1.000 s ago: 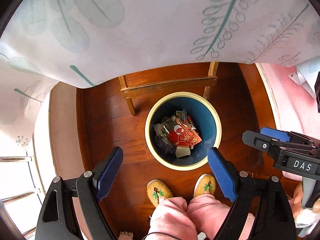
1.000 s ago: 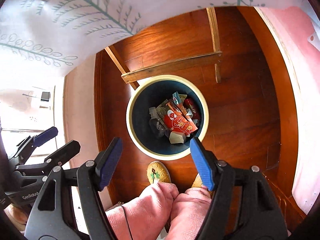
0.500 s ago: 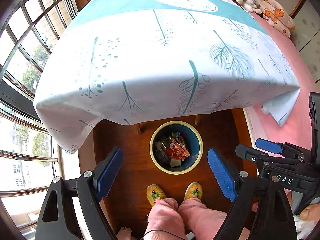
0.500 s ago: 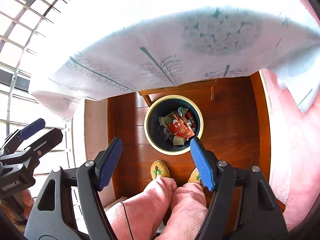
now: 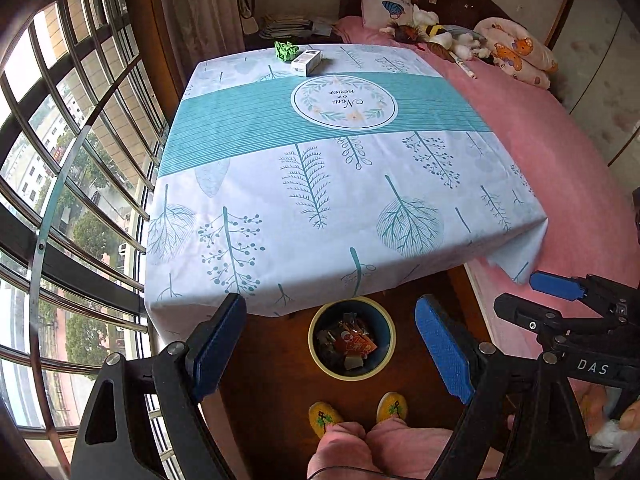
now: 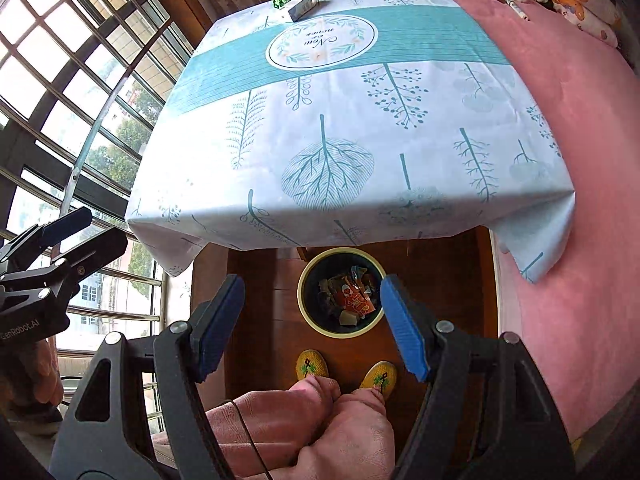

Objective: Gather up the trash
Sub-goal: 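Raise both tools back up over the table, then grasp the white box with the left tool while the right tool grasps the green crumpled paper, then carry the box and green paper down over the bin and open both tools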

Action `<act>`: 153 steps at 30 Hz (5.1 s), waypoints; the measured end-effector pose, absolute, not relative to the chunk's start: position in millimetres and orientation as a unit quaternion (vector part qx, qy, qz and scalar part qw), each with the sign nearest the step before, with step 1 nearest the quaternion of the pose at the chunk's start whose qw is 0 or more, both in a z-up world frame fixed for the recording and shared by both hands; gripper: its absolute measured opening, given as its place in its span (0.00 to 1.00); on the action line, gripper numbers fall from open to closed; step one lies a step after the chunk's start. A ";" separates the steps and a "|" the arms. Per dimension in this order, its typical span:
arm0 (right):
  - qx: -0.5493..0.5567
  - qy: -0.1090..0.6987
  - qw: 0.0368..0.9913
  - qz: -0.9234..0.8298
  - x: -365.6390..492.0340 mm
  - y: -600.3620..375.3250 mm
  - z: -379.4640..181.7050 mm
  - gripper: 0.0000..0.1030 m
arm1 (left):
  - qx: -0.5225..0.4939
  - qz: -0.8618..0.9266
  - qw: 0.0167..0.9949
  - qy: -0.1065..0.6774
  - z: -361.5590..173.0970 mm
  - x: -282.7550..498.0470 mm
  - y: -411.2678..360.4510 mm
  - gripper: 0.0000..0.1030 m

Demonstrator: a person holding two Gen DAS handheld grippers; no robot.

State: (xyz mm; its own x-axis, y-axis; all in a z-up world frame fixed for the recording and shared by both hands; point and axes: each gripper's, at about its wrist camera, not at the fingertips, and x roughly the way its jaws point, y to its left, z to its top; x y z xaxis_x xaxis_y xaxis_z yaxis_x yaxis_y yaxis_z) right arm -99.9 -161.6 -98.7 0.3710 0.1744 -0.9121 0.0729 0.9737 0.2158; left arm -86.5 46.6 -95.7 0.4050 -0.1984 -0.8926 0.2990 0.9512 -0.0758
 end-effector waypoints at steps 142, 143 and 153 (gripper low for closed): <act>0.071 0.530 0.834 0.137 9.1 -119.4 -99.8 0.47 | -0.021 -0.123 0.841 0.527 -102.6 -45.3 90.9 0.34; 0.072 0.534 0.832 0.134 -4.5 -118.4 -100.3 0.47 | -0.017 -0.130 0.838 0.530 -105.1 -54.9 89.5 0.34; 0.084 0.585 0.801 0.091 -77.5 -123.9 -138.7 0.47 | -0.001 -0.167 0.788 0.593 -170.6 -95.3 65.2 0.34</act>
State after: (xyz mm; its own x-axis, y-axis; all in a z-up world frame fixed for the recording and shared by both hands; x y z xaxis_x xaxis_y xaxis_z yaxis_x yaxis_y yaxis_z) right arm -77.5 -123.9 -138.7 0.2986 0.2446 -0.9225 -0.0473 0.9692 0.2416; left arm -95.3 65.2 -170.6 0.2413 -0.2647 -0.9337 0.2622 0.9441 -0.1999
